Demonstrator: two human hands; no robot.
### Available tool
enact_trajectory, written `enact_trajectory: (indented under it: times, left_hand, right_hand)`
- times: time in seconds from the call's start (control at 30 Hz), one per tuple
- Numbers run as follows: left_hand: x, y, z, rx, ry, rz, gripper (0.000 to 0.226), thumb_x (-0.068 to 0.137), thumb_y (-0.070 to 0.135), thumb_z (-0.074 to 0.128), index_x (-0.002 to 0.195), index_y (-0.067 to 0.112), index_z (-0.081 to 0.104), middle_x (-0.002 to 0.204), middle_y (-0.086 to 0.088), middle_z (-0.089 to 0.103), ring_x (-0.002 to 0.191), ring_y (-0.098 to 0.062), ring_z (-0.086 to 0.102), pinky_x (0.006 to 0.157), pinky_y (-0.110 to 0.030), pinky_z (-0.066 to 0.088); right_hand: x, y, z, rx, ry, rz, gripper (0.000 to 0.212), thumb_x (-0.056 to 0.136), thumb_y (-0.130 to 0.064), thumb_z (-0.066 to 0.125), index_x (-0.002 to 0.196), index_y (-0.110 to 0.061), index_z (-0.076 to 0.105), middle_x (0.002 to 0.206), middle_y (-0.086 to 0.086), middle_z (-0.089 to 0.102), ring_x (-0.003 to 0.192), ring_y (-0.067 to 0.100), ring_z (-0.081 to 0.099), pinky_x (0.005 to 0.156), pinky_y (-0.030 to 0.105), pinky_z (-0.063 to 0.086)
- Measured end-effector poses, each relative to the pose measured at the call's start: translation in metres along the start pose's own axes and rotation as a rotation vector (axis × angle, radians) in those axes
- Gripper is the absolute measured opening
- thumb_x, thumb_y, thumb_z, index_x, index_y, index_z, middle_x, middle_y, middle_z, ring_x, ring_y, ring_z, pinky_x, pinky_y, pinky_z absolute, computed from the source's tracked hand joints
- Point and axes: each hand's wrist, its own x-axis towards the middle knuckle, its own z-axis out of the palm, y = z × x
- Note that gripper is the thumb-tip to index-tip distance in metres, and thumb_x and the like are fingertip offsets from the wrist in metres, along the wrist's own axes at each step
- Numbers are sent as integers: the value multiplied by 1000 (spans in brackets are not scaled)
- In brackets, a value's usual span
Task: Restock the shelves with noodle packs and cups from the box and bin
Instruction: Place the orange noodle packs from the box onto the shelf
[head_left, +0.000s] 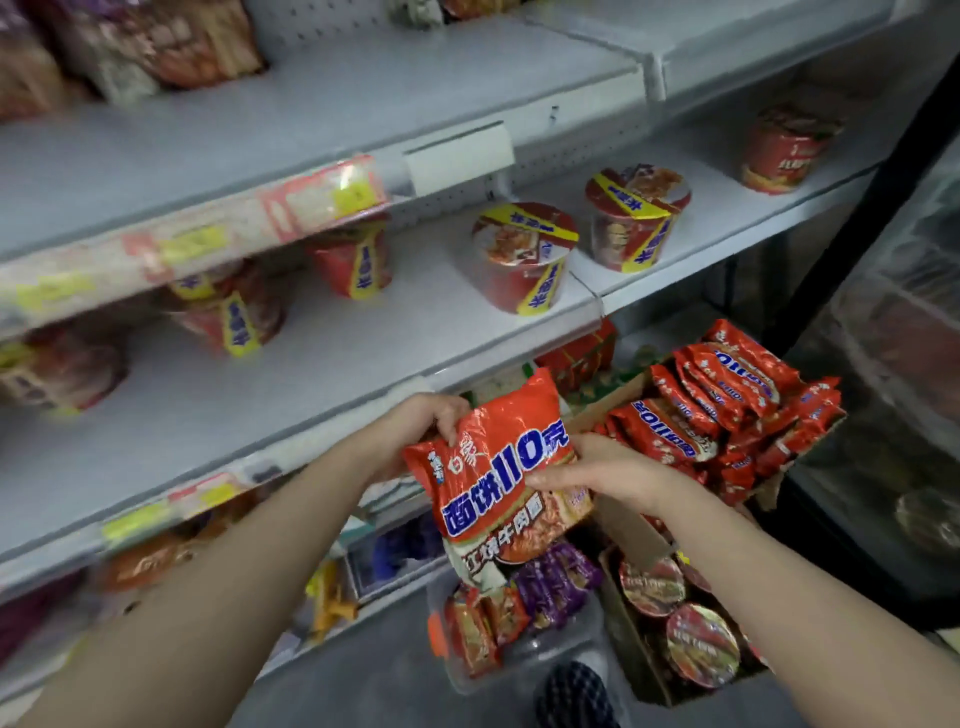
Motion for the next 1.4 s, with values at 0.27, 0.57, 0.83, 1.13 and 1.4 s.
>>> enact_trajectory:
  times: [0.27,0.57,0.83,1.13,1.4]
  left_hand:
    - [-203,-124,-110,-254,311,38,64,67,56,82,120,23,67,123,-4,69,106,-23,63,93,-41,50]
    - [-363,-159,-150,-175,768,215,31,86,30,73,114,22,63,96,12,76,81,-5,68,65,-23,46]
    - [-465,-169,-244,-260,1066,442,36,85,18,73,120,12,63,111,-3,75,103,-18,71,80,-23,55]
    - [-531,-126,-382,-180,1257,537,38,81,41,77,114,21,69,111,0,75,105,-23,71,100,-54,48]
    - [-569,-102,-489,-12,1365,548,36,81,37,74,113,21,68,104,6,76,97,-11,72,94,-37,52]
  right_hand:
    - [-11,-87,161,147,19,-164,32,73,-36,82,97,-29,63,87,-17,72,83,1,69,72,13,51]
    - [-2,-237,315,83,-161,-355,26,76,-34,81,95,-25,67,88,-9,76,75,1,72,58,11,50]
    - [20,-361,399,-218,-337,-580,32,76,-32,82,105,-24,69,93,-12,76,83,2,72,73,18,54]
    - [75,-513,470,-238,-400,-781,27,79,-24,81,103,-22,68,96,-7,76,88,7,73,83,28,58]
    - [126,-598,527,-346,-287,-894,35,77,-35,82,107,-23,69,103,-10,74,93,4,70,88,27,55]
